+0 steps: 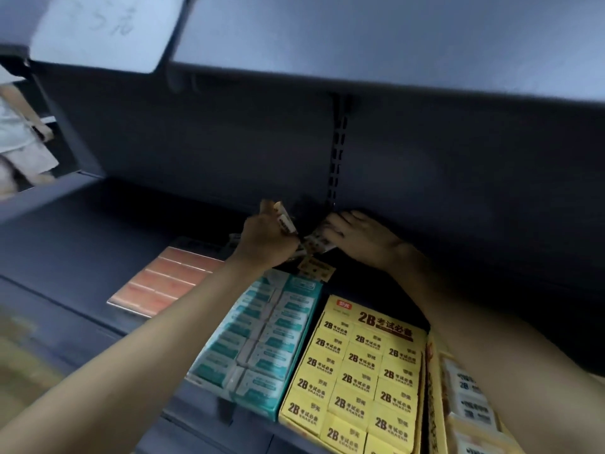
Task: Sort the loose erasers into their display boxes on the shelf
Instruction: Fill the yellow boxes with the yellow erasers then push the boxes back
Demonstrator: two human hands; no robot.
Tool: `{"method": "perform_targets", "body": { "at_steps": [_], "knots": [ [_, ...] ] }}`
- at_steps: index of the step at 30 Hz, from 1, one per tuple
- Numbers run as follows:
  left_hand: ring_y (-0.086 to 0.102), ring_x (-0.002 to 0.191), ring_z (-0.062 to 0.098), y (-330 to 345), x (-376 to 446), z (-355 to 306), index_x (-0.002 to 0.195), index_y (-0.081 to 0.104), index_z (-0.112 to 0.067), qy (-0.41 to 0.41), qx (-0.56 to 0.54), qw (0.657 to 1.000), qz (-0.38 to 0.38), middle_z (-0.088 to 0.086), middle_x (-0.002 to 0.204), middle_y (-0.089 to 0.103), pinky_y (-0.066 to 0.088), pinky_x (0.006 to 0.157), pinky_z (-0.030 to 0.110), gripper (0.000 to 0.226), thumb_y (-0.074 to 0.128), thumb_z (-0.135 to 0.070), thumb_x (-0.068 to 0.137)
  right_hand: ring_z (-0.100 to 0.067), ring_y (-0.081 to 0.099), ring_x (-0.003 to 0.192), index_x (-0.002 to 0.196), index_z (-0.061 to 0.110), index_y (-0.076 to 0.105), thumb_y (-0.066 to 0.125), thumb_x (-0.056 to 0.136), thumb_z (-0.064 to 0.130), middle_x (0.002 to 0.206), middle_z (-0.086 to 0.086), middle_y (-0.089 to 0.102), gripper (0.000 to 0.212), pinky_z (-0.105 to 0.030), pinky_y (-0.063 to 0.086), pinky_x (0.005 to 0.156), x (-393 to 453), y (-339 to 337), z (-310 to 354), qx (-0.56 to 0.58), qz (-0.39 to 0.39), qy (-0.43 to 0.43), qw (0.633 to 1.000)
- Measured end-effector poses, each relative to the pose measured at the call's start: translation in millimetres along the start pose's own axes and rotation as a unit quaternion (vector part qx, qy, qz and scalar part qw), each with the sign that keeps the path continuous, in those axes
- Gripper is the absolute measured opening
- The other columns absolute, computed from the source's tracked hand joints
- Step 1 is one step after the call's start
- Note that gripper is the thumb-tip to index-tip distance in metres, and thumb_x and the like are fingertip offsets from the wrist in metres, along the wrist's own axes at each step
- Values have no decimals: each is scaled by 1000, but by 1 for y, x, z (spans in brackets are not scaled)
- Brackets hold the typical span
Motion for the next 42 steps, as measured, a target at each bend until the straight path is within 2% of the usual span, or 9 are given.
{"method": "perform_targets", "body": {
  "at_steps": [2,7,13,18,22,24,28,34,42],
  "knots": [
    [54,102,28,-2,-1,5,107,39,-13,0,12,1000,-6,11,107,57,51,78,37,42,65,-15,75,-25,62,70,109,5,68,35,72,10,89,-10,64,50,-28,50,61,6,1,0,-8,0,23,1000],
    [54,84,19,0,-6,6,100,38,-11,18,26,999,-11,11,99,55,38,53,18,26,52,1,83,-23,62,72,83,11,73,79,49,12,87,-7,66,35,-27,49,63,8,-6,-3,-50,33,31,998],
    [57,75,11,8,-20,-7,94,46,-13,44,2,999,-8,3,90,60,41,55,16,23,64,-6,82,-29,64,73,86,5,68,77,48,0,84,-12,66,39,-31,51,65,-8,-16,-3,42,-13,71,997],
    [49,67,8,22,-38,-37,96,57,-6,53,-72,996,-9,-3,77,54,35,53,6,18,64,-17,84,-33,63,79,101,5,59,67,78,3,94,-16,64,25,-34,48,63,-44,-43,-22,162,-11,144,976],
    [62,89,33,45,-52,-51,92,60,2,19,-180,983,29,23,94,64,50,83,42,30,59,-25,80,-27,59,81,108,8,54,55,93,17,93,-11,62,17,-37,47,66,-80,-79,-35,291,-51,242,924],
    [63,93,35,55,-63,-59,86,61,-5,3,-232,971,59,22,95,65,48,88,52,10,57,-13,87,-16,57,78,111,10,55,56,93,16,87,-2,62,19,-29,43,67,-101,-92,-40,342,-45,284,895],
    [64,96,17,65,-82,-81,84,63,-19,-51,-370,921,114,3,95,67,52,88,31,25,50,1,92,-15,64,84,114,12,58,58,92,19,94,-4,68,22,-31,50,76,-154,-118,-45,396,-102,376,832],
    [63,104,19,78,-108,-114,123,52,-16,-63,-435,885,152,5,113,62,53,87,33,40,48,6,90,4,64,87,115,19,58,57,93,26,98,10,70,24,-14,49,78,-232,-136,-31,512,-102,466,715],
    [65,98,16,102,-149,-138,126,48,-25,-54,-446,876,174,5,107,63,54,85,29,55,43,14,86,0,64,98,122,25,57,56,94,26,109,11,68,28,-32,50,95,-284,-130,-10,583,-104,494,637]
  ]
}}
Point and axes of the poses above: each hand's wrist, its own x-axis towards the middle knuckle, its own y-axis out of the palm, z = x × y, the point moved 5 cm from there along x, towards the middle knuckle
